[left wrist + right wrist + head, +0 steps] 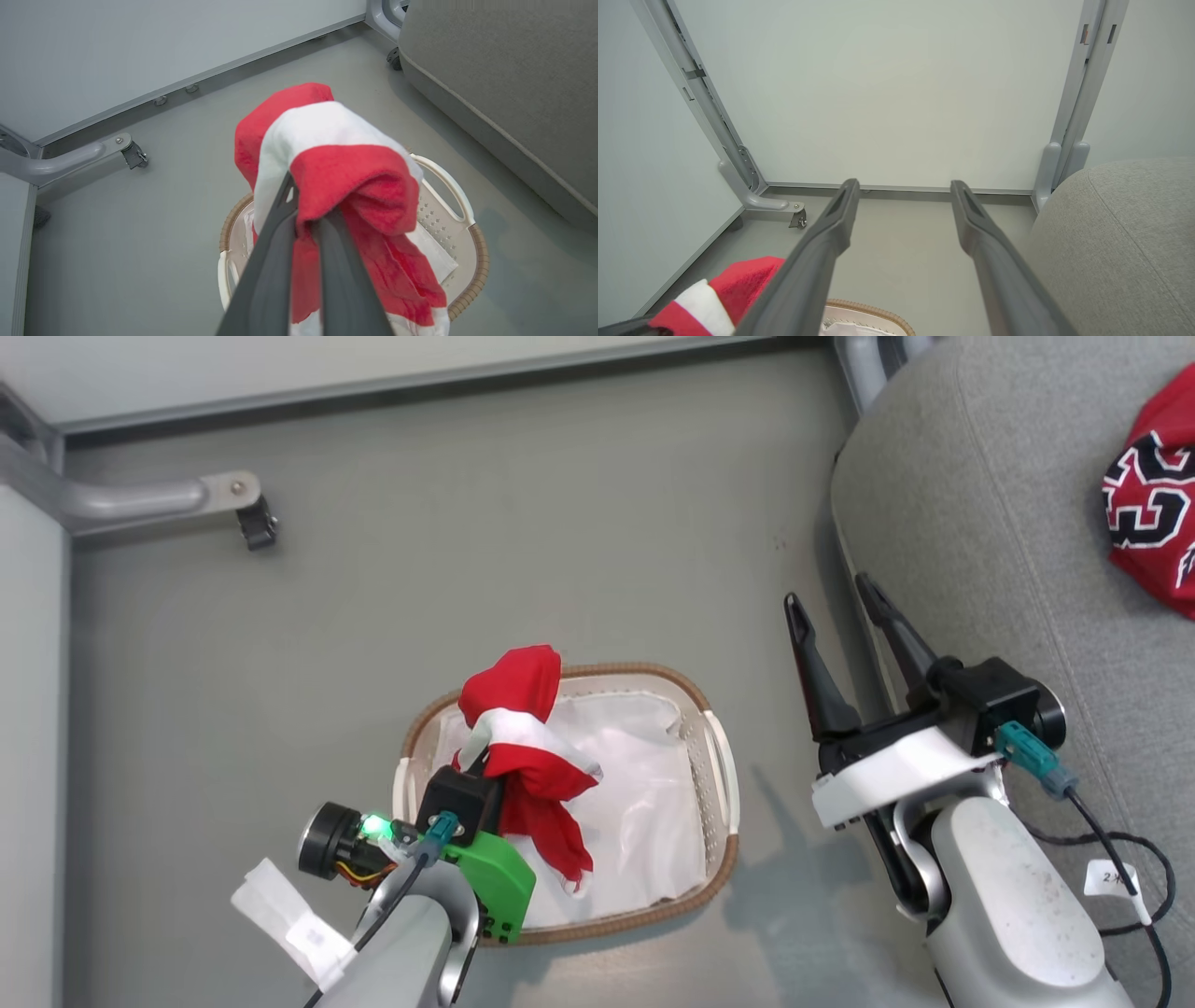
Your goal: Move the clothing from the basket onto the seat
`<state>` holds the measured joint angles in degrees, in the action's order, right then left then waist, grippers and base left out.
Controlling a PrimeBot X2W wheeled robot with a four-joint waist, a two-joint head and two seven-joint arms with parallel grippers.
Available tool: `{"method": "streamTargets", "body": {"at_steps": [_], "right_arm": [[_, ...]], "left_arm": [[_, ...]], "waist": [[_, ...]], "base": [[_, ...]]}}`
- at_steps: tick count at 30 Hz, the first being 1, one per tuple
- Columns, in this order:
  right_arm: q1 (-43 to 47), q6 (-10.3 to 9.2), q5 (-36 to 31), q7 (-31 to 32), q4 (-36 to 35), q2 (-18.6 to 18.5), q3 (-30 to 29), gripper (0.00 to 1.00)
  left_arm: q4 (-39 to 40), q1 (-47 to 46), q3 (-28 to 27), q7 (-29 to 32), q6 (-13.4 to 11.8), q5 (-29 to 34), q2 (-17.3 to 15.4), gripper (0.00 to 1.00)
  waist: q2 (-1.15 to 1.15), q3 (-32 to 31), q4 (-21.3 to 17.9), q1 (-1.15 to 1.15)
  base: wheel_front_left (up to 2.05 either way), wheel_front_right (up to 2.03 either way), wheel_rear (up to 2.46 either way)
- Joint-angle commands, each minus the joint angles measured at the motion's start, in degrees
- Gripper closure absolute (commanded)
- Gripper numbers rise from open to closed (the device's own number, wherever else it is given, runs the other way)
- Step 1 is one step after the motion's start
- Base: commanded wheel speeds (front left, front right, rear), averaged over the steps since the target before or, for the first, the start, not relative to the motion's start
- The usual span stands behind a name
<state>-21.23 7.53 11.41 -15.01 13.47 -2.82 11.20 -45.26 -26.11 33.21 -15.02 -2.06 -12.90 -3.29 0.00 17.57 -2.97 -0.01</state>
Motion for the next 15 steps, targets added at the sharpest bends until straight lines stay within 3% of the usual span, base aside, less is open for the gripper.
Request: {"method": "streamTargets", "body": {"at_steps": [1,15], "right_arm": [[1.14,-0.08,-0.32,-0.25,0.29,-0.26,-0.31,0.0],[6.54,-0.08,-0.83,-0.25,1.63,-0.24,-1.41,0.0]], "left_arm": [[0.77,1.2,-0.7,-0.22,0.14,0.69,-0.38,1.0],[11.98,3.9,-6.35,-0.21,3.42,1.41,0.11,1.0]], "waist": [[0.0,-2.42,1.45,0.01],[0.0,-8.67,3.62,0.01]], "base": [[0.0,0.0,0.0],[0.0,0.0,0.0]]}}
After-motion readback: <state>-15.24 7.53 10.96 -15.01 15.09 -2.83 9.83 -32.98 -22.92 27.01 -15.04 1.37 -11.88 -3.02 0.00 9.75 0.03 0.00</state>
